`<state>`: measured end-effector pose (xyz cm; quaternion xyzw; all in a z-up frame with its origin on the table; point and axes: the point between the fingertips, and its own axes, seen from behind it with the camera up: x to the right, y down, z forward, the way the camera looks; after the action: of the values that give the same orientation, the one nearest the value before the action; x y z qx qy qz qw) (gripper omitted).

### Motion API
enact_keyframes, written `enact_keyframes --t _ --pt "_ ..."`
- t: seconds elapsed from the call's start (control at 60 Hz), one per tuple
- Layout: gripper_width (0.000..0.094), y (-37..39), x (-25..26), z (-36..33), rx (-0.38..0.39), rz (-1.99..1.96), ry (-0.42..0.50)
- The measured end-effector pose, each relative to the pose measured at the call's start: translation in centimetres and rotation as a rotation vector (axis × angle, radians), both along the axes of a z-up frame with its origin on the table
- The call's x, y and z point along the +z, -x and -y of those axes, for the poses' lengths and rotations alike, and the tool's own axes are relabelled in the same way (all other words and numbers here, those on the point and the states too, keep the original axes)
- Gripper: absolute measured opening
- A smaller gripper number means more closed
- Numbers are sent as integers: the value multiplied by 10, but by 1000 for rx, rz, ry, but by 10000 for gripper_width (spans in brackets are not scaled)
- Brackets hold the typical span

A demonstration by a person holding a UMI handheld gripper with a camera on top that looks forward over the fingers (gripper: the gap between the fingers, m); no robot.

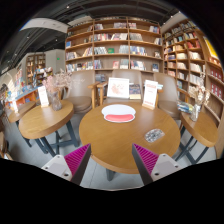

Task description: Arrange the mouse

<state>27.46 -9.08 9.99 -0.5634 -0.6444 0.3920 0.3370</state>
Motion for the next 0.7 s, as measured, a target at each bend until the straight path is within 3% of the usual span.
enact_keyframes --t 0.467,0.7 --pt "851 40 -40 -144 -225 51 -85" --pt "854 63 -64 -168 -233 70 -105"
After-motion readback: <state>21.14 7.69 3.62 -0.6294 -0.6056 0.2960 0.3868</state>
